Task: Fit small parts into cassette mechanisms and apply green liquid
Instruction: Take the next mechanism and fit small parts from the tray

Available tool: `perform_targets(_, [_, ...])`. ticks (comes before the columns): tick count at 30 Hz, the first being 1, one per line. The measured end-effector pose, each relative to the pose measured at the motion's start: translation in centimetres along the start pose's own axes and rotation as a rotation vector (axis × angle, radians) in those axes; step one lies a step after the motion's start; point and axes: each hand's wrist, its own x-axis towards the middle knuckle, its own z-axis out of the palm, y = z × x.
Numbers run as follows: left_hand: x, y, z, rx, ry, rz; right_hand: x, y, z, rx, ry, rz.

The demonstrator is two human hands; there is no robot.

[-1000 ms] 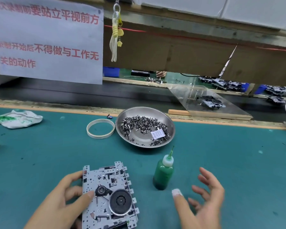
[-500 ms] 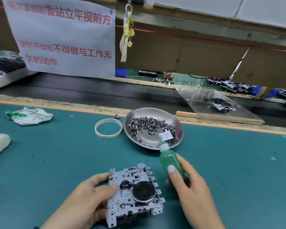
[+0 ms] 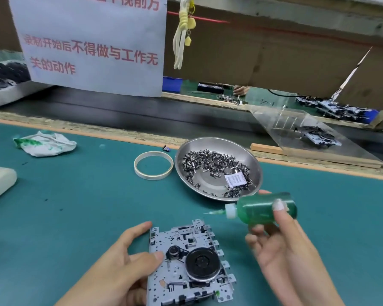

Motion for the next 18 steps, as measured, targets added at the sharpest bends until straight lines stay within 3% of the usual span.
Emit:
perform_targets(3, [0.2,0.0,-0.2,0.033,-0.026,-0.007,0.1,0.4,0.4,-0.261,0.009,-0.165])
perform_targets(18, [0.4,-0.3,-1.0,-0.083,-0.113,0.0,-0.9,1.3,0.5,-0.695,0.204,-0.446])
